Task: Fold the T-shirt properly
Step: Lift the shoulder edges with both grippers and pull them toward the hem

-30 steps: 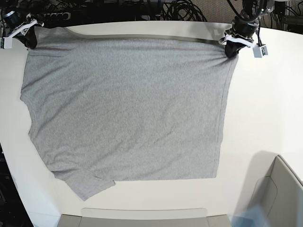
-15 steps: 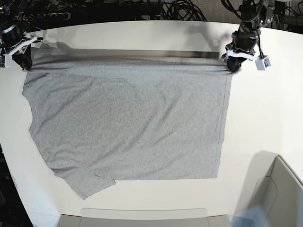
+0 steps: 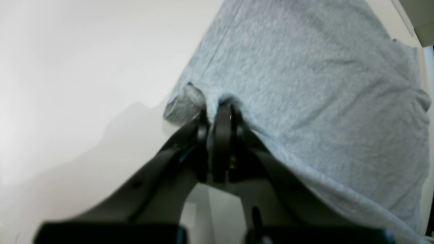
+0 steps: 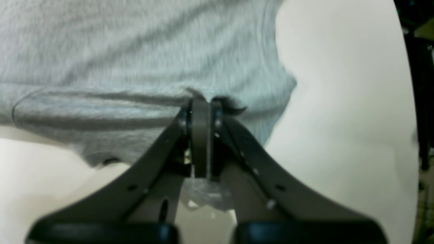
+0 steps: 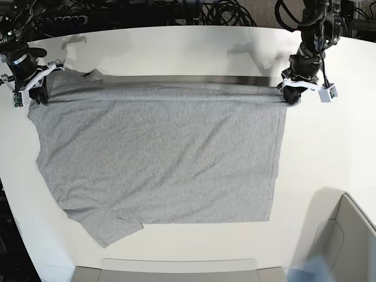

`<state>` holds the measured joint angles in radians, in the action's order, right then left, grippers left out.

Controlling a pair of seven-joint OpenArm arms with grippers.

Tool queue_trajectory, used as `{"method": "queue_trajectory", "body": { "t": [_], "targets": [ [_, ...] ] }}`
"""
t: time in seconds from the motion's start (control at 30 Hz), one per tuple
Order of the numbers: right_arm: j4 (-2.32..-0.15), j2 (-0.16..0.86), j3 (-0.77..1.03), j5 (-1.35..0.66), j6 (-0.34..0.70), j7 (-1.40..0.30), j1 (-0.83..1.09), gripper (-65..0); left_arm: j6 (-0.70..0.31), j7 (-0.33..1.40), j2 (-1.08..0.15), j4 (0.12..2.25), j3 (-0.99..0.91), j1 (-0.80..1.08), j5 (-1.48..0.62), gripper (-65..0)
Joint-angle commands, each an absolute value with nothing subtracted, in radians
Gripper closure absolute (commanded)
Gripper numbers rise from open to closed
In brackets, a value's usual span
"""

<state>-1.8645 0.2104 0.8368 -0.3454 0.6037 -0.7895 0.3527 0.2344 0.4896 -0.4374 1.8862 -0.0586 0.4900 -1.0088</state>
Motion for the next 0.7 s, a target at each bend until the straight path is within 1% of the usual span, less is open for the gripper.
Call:
{"method": "queue_trajectory", "body": {
  "t": [0.0,0.13,0.33,0.57,0.67],
  "targets": [
    [-1.88,0.226,0.829,-0.337,0.601,-0.765,0.335,0.0,0.237,0.47,-0.449,1.882,-0.067,0.476,-1.007,0.0],
    [-1.871,0.226,0.776,-0.283,0.601,-0.765,0.277,0.0,0.237,0.481,-0.449,1.83,-0.065,0.423,-1.009,0.0],
    [-1.79,0.228,0.727,-0.216,0.601,-0.763,0.176,0.0,0.237,0.481,-0.45,1.756,-0.028,0.326,-1.009,0.0],
    [-1.764,0.232,0.694,-0.209,0.601,-0.763,0.111,0.0,0.237,0.476,-0.453,1.695,-0.004,0.234,-1.003,0.0],
    [-1.718,0.24,0.685,-0.208,0.601,-0.756,0.074,0.0,0.236,0.476,-0.453,1.655,0.013,0.179,-1.003,0.0]
  ]
}}
